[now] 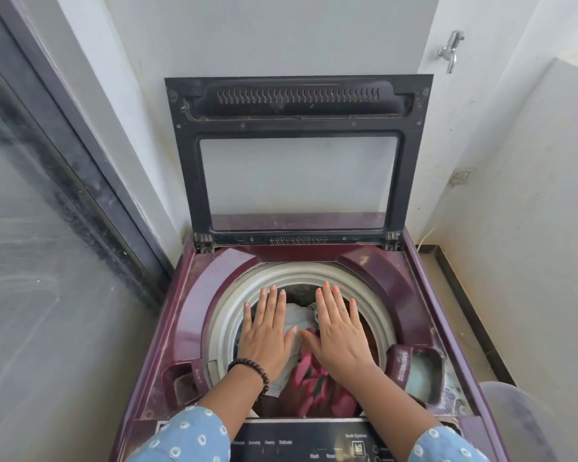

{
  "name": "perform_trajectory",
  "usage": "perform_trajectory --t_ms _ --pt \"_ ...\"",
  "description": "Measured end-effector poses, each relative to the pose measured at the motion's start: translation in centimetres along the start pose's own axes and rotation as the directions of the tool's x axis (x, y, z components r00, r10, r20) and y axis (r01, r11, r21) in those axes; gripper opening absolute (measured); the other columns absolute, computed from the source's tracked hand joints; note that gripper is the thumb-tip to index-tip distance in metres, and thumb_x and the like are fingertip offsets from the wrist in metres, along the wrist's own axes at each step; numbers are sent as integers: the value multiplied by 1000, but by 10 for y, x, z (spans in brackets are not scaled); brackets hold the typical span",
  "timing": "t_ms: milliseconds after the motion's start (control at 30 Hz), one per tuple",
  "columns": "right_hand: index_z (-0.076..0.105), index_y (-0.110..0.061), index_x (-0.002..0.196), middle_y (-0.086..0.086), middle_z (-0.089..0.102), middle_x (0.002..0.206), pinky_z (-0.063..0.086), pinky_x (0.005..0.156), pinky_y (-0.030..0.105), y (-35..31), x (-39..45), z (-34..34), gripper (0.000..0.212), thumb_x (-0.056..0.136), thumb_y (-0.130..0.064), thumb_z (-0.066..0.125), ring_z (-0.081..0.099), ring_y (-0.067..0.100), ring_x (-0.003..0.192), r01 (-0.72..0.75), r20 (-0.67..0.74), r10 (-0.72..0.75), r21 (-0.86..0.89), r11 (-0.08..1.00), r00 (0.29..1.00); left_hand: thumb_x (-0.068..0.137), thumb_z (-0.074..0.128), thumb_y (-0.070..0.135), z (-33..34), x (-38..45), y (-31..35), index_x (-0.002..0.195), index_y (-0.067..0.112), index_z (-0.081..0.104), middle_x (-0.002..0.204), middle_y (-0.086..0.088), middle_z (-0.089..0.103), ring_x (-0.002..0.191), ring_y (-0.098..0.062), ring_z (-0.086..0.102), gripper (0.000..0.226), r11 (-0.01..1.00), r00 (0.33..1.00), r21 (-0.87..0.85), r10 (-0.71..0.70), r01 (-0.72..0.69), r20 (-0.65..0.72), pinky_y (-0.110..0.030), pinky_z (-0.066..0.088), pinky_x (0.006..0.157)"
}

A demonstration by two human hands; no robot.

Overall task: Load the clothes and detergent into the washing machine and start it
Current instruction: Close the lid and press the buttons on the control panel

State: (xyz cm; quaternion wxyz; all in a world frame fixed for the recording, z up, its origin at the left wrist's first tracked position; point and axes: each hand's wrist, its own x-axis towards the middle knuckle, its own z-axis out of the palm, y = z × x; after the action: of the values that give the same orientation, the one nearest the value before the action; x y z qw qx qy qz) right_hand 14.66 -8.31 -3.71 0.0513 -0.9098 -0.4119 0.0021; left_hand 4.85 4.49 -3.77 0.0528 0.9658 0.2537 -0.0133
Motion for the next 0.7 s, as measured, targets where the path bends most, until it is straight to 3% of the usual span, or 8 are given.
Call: perform_trajectory --t_ms 67,100,233,333,367,500,600,700 --pt "34 -3 147 13 34 155 26 113 48 -6 4 3 79 96 -62 26 27 26 144 2 14 -2 2 1000 1000 93 28 49 0 2 -8 148 9 28 155 -12 37 145 -27 27 68 1000 1000 5 -4 4 17 -47 8 114" --pt "36 -3 146 13 37 154 28 114 48 -9 8 3 78 97 -62 22 30 26 143 3 24 -4 5 1000 1000 93 31 48 -2 4 -11 147 9 31 152 -12 41 144 -28 30 67 1000 1000 9 -2 2 8 -47 10 112" --pt "39 -3 144 14 41 152 25 117 48 -13 30 -4 79 99 -60 8 33 26 141 35 -9 -35 5 999 999 98 24 47 -21 21 -22 151 10 17 160 -12 22 149 -29 13 65 999 997 33 19 -16 -68 -43 -4 115" --pt "37 -3 146 14 36 154 31 110 49 -10 60 -24 76 99 -59 15 32 27 142 72 -89 -72 -3 997 993 96 25 50 -38 55 -31 148 7 34 156 -13 33 146 -28 25 68 998 995 63 1 5 -95 -46 3 116" --pt "33 -3 148 13 31 156 29 111 49 -9 72 -36 77 98 -60 20 28 27 144 94 -124 -93 0 996 988 95 20 51 -50 67 -33 150 7 31 158 -13 27 148 -28 19 71 997 994 73 -1 9 -110 -47 1 119" --pt "0 -9 154 6 -10 160 -5 118 44 -3 121 -93 85 91 -64 6 -16 24 146 158 -199 -155 -5 987 968 85 -15 56 -108 113 -35 148 16 -20 158 -2 -25 144 -21 -28 75 996 973 74 57 -41 -225 -43 -20 116" --pt "-10 -10 153 5 -20 159 -7 121 45 1 159 -133 84 89 -65 -1 -23 22 145 176 -250 -179 -35 984 952 97 4 52 -155 142 -30 154 15 -12 159 -1 -25 145 -19 -27 69 994 937 70 101 -83 -334 -44 -16 118" --pt "-3 -7 155 9 -13 162 1 123 48 8 196 -167 84 92 -63 3 -17 23 147 161 -341 -189 -110 981 921 104 24 43 -198 169 -27 156 14 -6 163 -4 -18 149 -20 -20 67 982 896 116 181 -146 -405 -46 -12 120"
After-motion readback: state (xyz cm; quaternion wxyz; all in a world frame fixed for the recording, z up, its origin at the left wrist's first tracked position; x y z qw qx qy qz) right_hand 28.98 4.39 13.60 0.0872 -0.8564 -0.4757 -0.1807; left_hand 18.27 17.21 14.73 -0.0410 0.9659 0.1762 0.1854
